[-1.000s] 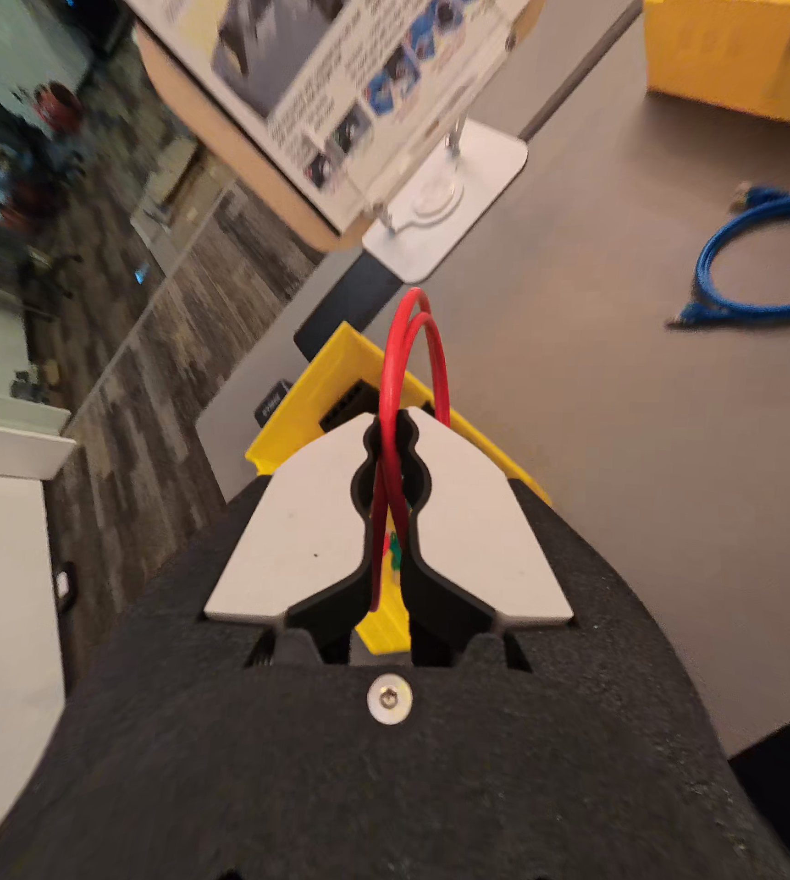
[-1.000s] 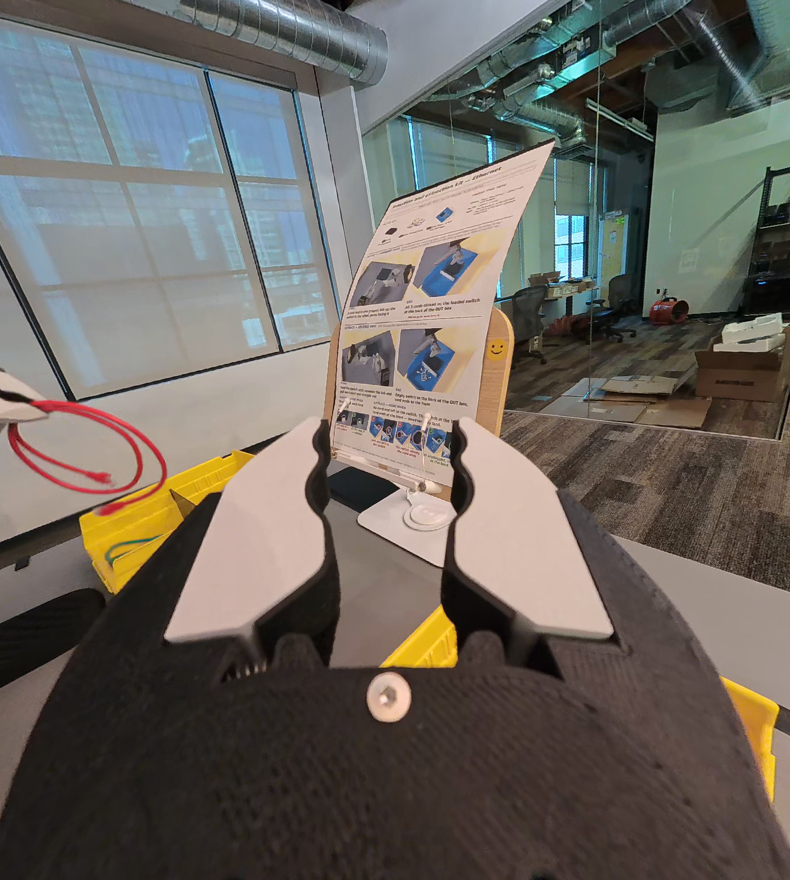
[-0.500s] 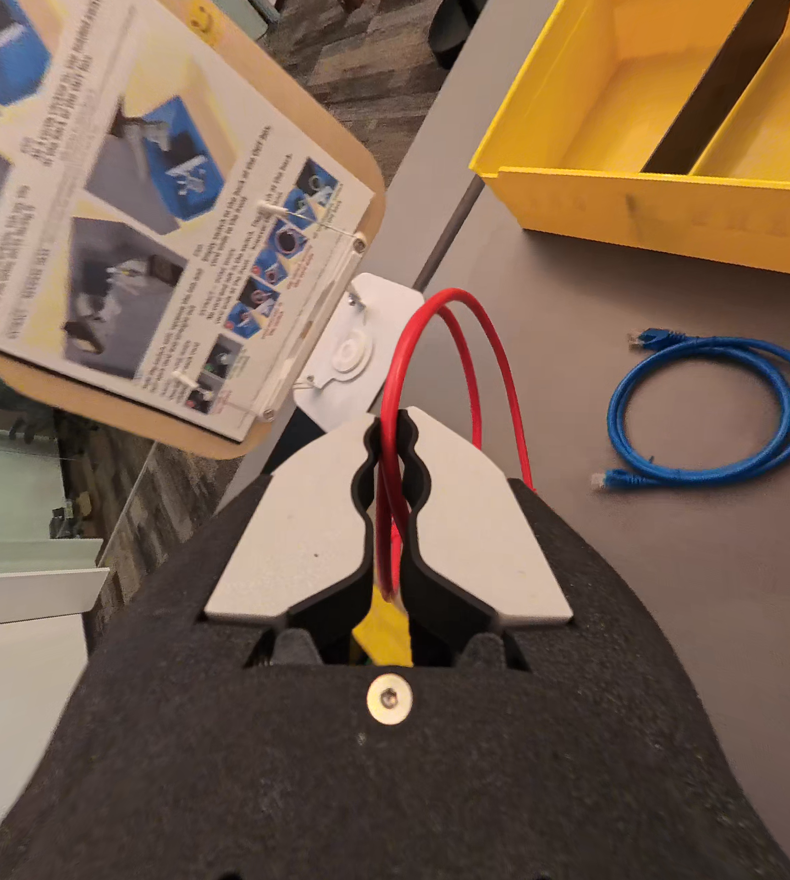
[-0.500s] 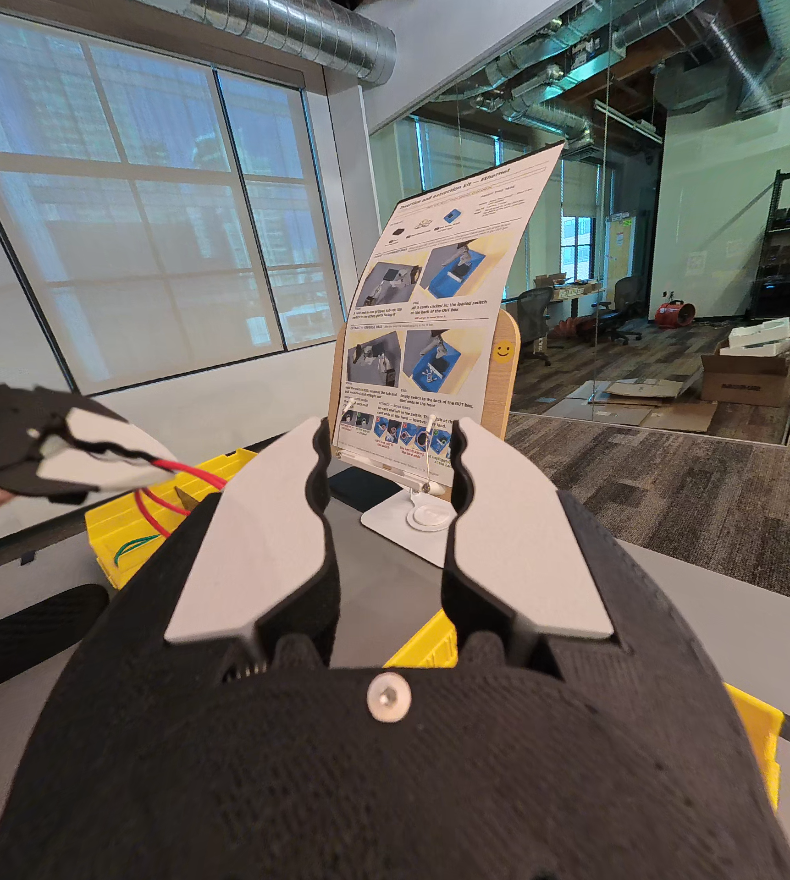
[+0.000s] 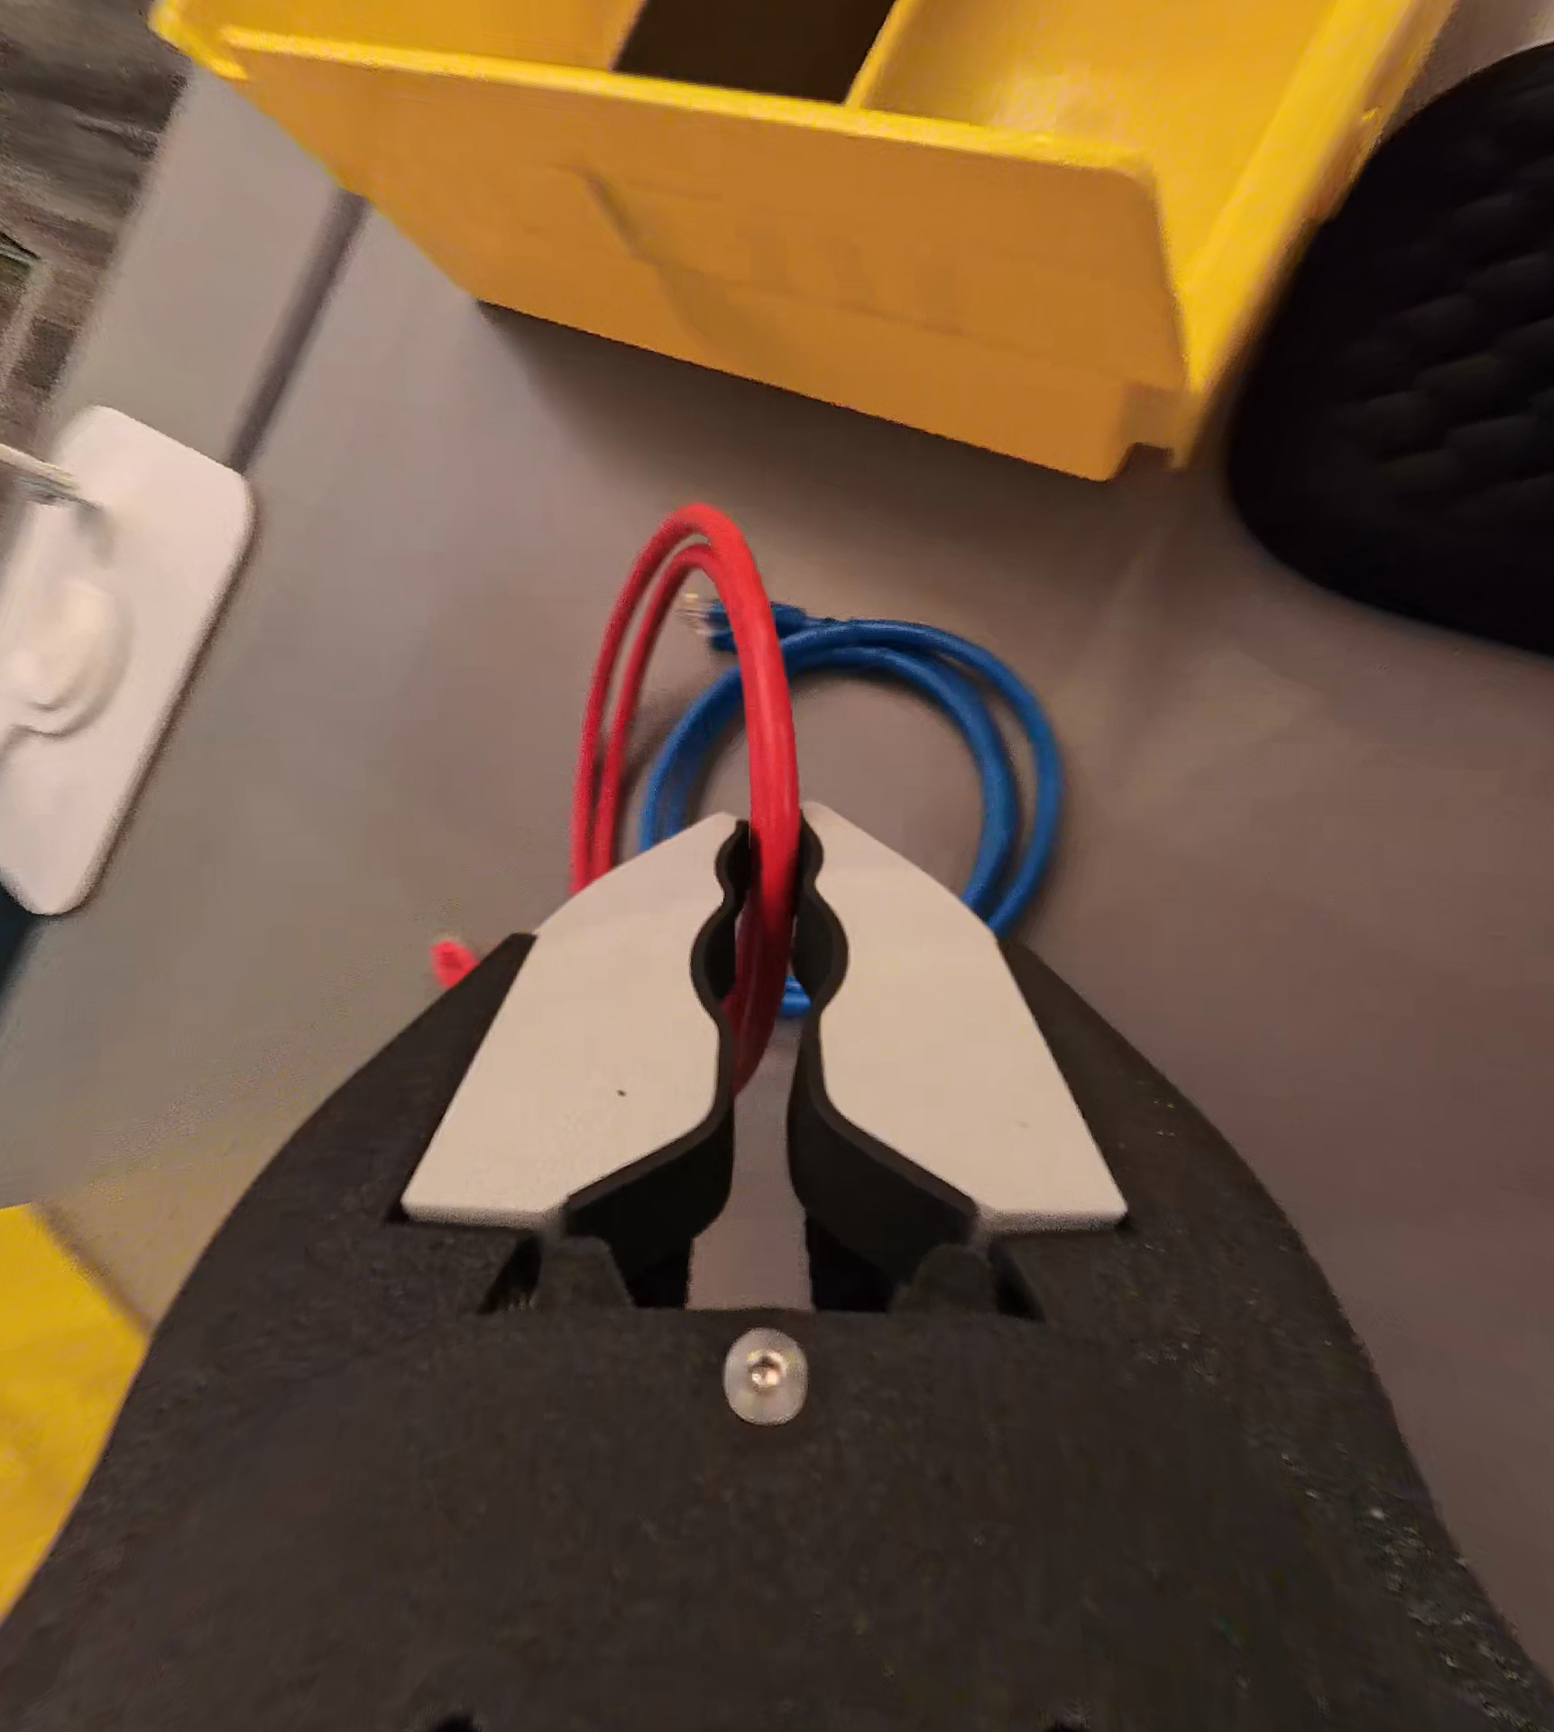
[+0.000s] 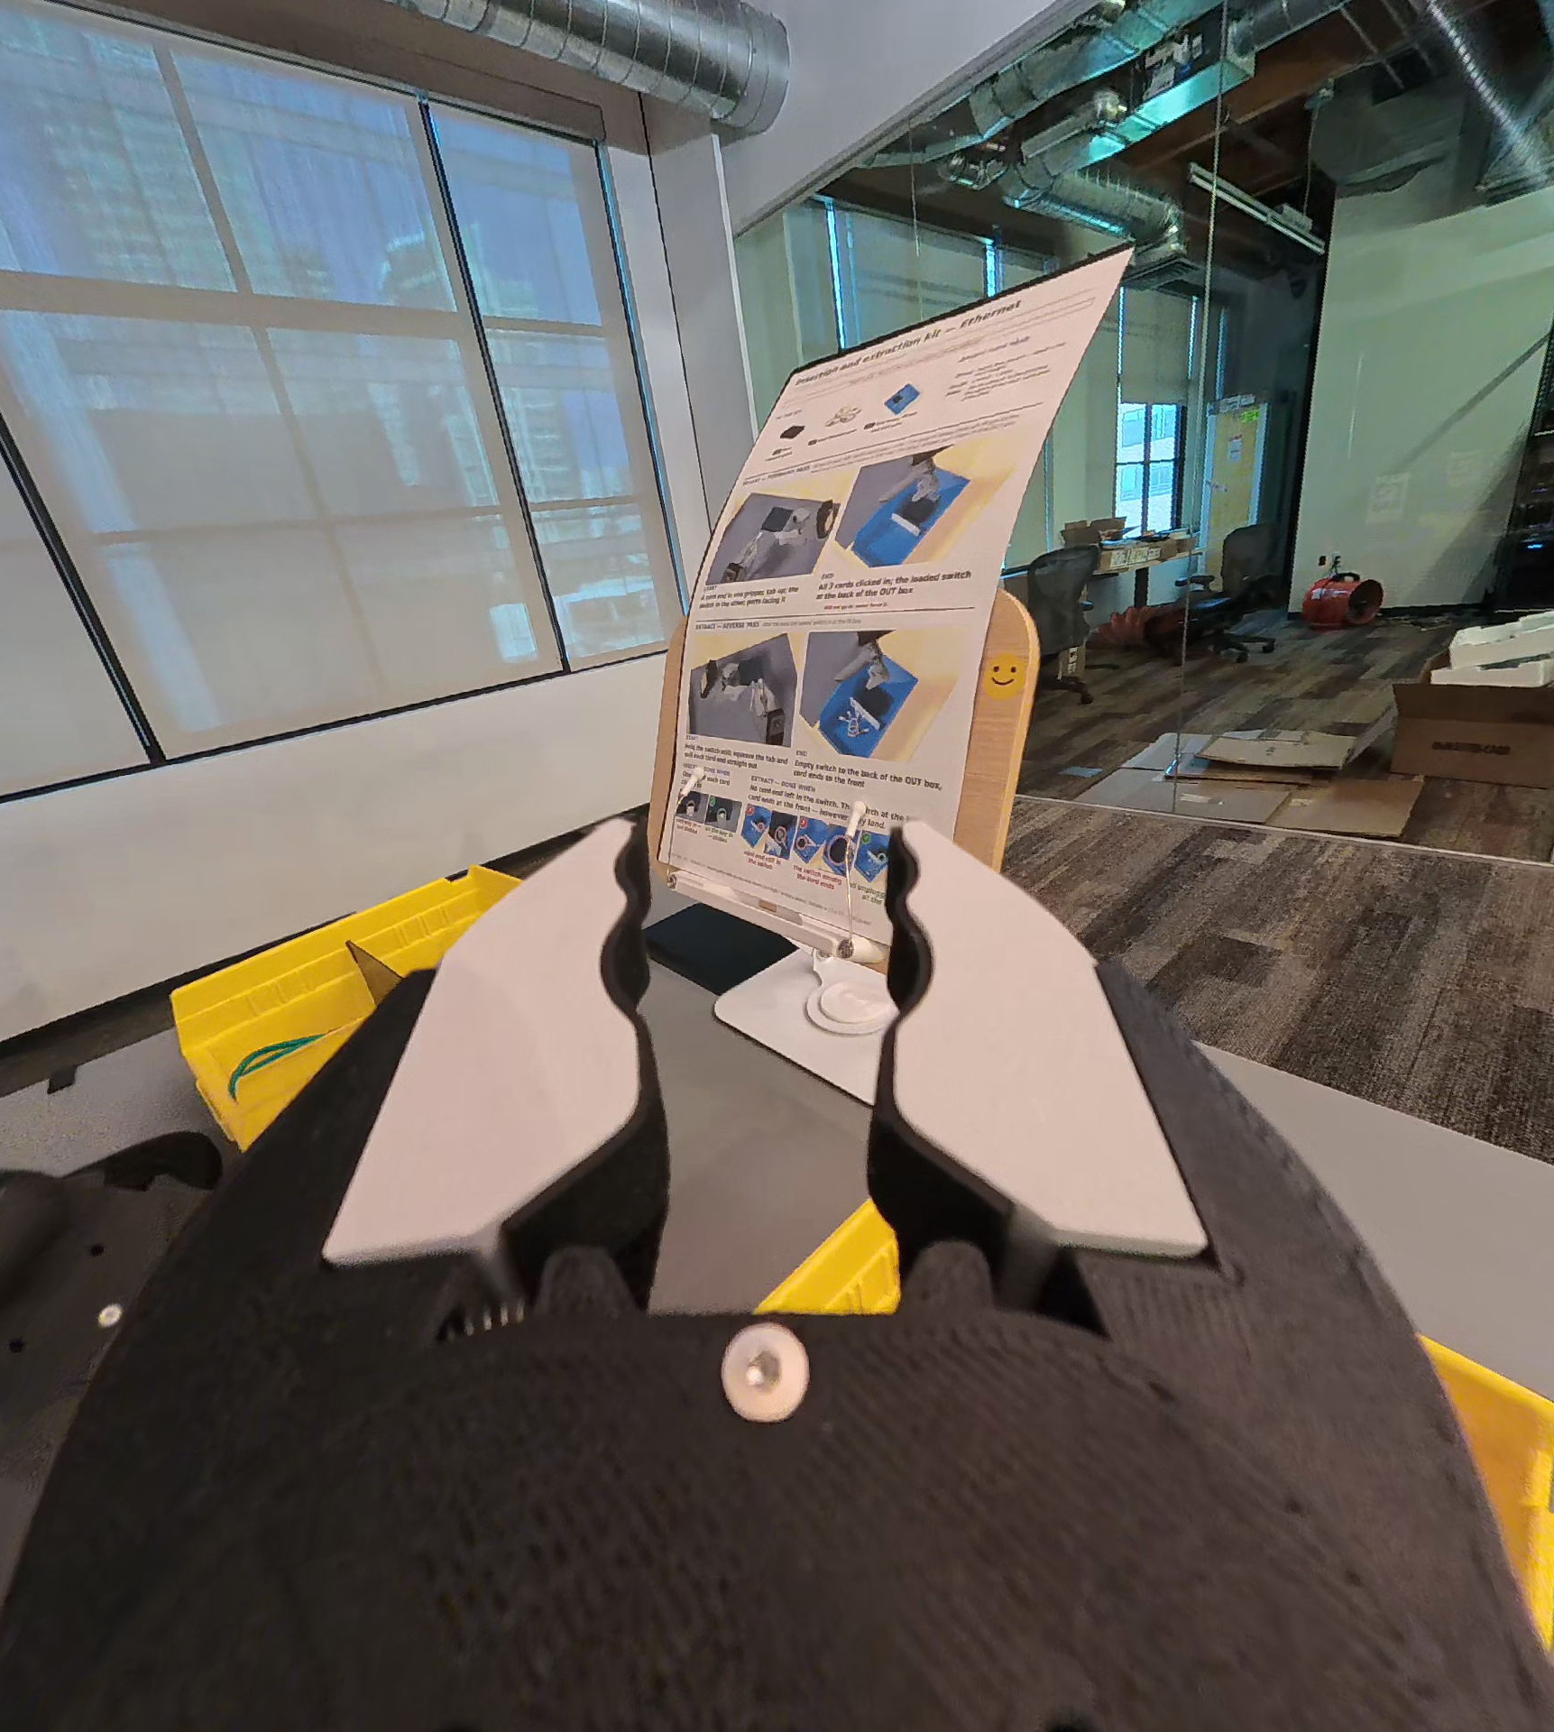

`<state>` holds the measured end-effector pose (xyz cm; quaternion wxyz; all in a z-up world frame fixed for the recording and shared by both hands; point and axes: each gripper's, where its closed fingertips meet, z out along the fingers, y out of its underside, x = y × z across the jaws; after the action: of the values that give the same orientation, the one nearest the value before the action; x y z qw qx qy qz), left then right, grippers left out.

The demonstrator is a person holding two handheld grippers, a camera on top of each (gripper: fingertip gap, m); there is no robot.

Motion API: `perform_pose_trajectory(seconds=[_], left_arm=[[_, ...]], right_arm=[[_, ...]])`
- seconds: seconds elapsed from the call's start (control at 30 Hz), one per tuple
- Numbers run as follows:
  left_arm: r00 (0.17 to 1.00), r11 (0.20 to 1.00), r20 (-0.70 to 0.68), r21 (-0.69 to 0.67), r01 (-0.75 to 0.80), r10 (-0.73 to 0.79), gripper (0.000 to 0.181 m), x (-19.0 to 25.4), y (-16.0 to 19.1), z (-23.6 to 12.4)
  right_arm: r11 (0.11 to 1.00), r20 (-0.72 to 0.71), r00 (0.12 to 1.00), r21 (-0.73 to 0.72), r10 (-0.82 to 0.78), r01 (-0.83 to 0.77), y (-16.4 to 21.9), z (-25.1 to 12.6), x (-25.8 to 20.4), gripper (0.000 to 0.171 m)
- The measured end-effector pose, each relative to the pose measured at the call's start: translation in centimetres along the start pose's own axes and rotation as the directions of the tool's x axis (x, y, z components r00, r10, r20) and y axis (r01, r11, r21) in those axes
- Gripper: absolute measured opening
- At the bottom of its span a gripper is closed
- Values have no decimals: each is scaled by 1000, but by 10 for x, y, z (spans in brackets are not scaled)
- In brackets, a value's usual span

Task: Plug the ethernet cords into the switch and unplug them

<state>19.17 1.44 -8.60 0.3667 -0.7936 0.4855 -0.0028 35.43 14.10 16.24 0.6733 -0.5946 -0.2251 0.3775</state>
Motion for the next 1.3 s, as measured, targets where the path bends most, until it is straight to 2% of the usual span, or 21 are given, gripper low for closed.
perform_pose_trajectory(seconds=[0.03, 0.13, 0.2, 0.27, 0.37, 0.4, 0.5, 0.57, 0.67, 0.77, 0.83, 0.97, 1.13, 1.3], left_arm=[[999, 1000, -28, 4, 29, -29, 7, 6, 2, 4], [981, 994, -160, -10, 107, -107, 32, 26, 13, 17], [959, 985, -235, 30, 171, -159, 40, 33, 14, 15], [931, 960, -289, 101, 262, -224, 41, 33, 12, 0], [884, 903, -364, 198, 381, -293, 50, 27, 13, -44], [900, 899, -323, 228, 373, -292, 50, 16, 21, -60], [964, 940, 16, 230, 254, -264, 45, -53, 73, -110], [950, 963, 182, 144, 229, -254, 43, -101, 121, -144], [907, 948, 304, -38, 315, -290, 43, -154, 198, -176], [948, 950, 214, -155, 270, -235, 42, -162, 241, -170], [980, 963, 14, -183, 200, -201, 42, -140, 251, -157], [983, 960, -113, -256, 110, -143, 43, -140, 270, -143], [920, 925, -309, -360, 121, -240, 42, -139, 274, -130], [805, 888, -472, -437, 141, -361, 47, -128, 273, -125]], right_arm=[[1000, -2, 1000, -4, -1, 1, 1, 1, 0, 49], [1000, -2, 1000, -10, -4, 4, 2, 1, 0, 49], [1000, 1, 1000, -5, -6, 6, 1, 0, 0, 49], [1000, 0, 1000, -1, -2, 2, 0, -1, 1, 49], [1000, -8, 1000, 1, 2, -2, 0, -2, 3, 49], [1000, -9, 1000, -1, 3, -3, 1, -2, 4, 49], [1000, -13, 1000, -5, 5, -5, 2, -2, 5, 49], [1000, -18, 1000, -2, 3, -3, 1, -3, 6, 49], [1000, -29, 1000, 2, 6, -6, 1, -5, 9, 49], [1000, -38, 999, -7, 13, -14, 4, -5, 13, 49], [1000, -46, 999, -14, 16, -17, 6, -5, 15, 49], [999, -48, 999, -28, 16, -17, 9, -1, 16, 49], [998, -53, 999, -70, 3, -7, 18, 6, 15, 49], [995, -50, 999, -101, -16, 11, 24, 12, 12, 49]])
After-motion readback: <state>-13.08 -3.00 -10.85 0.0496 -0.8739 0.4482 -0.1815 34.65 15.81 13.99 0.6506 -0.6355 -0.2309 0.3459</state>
